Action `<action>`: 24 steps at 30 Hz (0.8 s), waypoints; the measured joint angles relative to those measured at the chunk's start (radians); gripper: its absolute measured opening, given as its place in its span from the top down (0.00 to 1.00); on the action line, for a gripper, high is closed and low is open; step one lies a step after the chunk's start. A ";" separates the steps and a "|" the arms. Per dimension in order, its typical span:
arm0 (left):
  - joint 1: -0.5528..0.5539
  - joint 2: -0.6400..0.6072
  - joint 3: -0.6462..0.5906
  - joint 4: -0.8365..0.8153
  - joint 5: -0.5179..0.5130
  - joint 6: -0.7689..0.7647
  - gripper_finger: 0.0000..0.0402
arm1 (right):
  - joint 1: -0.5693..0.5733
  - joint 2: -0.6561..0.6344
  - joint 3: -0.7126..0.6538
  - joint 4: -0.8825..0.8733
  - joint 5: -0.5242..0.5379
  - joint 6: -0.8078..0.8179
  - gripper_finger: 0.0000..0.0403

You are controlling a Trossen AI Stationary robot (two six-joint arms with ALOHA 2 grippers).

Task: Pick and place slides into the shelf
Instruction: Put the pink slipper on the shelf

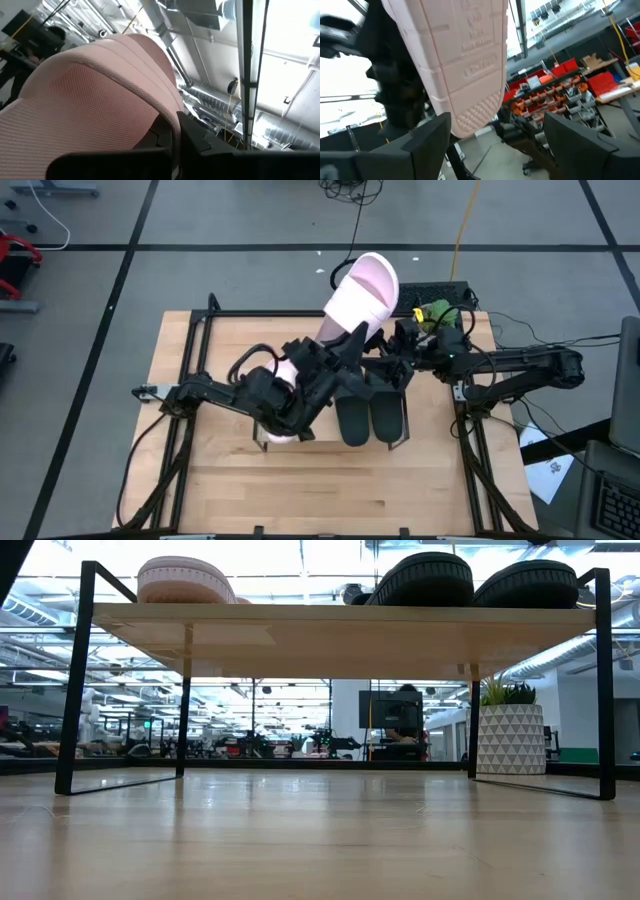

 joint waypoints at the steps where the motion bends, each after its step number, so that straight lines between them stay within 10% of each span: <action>1: 0.005 0.000 0.000 -0.024 0.000 -0.026 1.00 | 0.000 0.006 0.003 -0.003 0.000 -0.001 0.25; 24: 0.015 0.000 -0.001 -0.342 -0.248 -0.183 1.00 | 0.007 0.011 0.017 -0.053 -0.001 -0.081 0.25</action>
